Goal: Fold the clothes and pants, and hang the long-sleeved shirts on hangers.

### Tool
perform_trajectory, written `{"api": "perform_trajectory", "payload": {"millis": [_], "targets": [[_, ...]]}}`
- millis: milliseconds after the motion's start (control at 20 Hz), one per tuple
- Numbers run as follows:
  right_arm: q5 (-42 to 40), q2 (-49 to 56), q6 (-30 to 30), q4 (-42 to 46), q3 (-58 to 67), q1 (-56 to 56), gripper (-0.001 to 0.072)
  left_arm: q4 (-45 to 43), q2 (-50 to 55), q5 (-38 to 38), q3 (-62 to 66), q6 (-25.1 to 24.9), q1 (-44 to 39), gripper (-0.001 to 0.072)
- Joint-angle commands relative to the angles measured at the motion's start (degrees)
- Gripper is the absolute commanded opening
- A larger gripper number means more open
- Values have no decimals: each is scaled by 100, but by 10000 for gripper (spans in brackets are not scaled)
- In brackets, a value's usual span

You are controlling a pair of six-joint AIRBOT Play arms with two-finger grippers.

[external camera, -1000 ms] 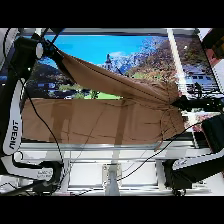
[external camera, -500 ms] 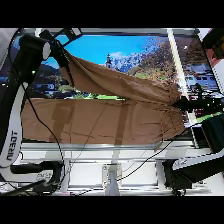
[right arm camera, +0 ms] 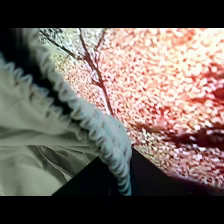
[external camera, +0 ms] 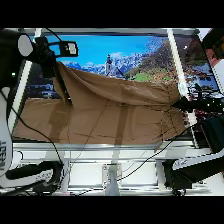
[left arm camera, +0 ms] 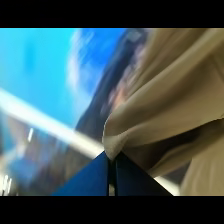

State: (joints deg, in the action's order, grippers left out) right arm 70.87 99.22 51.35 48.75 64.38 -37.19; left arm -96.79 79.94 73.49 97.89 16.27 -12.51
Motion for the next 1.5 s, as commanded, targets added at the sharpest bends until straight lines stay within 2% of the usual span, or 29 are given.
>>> {"api": "perform_trajectory", "payload": {"millis": [0,150,200,250,300,350,450,550,650,750,850,950,1000,1100,1200,1350,1450], "targets": [[-59,0,-9,138,2,-2,40,1565,750,-1172,-2,-1029,404,10],[-68,0,-7,153,2,-2,41,1652,1591,-2647,-2,-876,363,22],[-66,0,-7,153,2,-2,40,1650,1794,-2970,-2,-758,313,155],[-66,0,-4,153,2,-2,41,1650,1919,-3215,-2,-435,267,407],[-63,0,-7,153,2,-2,41,1648,1993,-3464,0,310,219,553],[-66,0,-4,153,2,-2,40,1626,2000,-3661,0,1093,181,554],[-66,0,-4,153,2,-2,41,1624,1906,-3663,0,2090,184,555],[-63,0,-4,153,2,-2,41,1478,1703,-3067,0,3018,234,555],[-79,-2,-4,155,2,-2,40,682,1499,-1939,0,3694,289,556],[-105,0,-7,155,2,-2,40,-190,1425,-754,-2,4170,417,556],[-109,0,-7,162,2,-2,41,37,1425,201,-13,4380,702,543],[-105,0,-7,168,2,-2,40,813,1423,566,-116,4378,949,341],[-105,0,-7,184,2,-2,41,1082,1423,612,-212,4382,1003,314],[-107,-2,-7,249,2,-2,40,1163,1423,933,-385,4330,957,10],[-116,0,-7,278,2,-4,40,1158,1344,1051,-612,4494,787,8],[-153,-2,-9,282,2,-4,40,949,730,168,-1290,4806,415,7],[-153,-2,-9,326,2,-4,40,682,-31,-348,-2179,4953,350,9]]}}
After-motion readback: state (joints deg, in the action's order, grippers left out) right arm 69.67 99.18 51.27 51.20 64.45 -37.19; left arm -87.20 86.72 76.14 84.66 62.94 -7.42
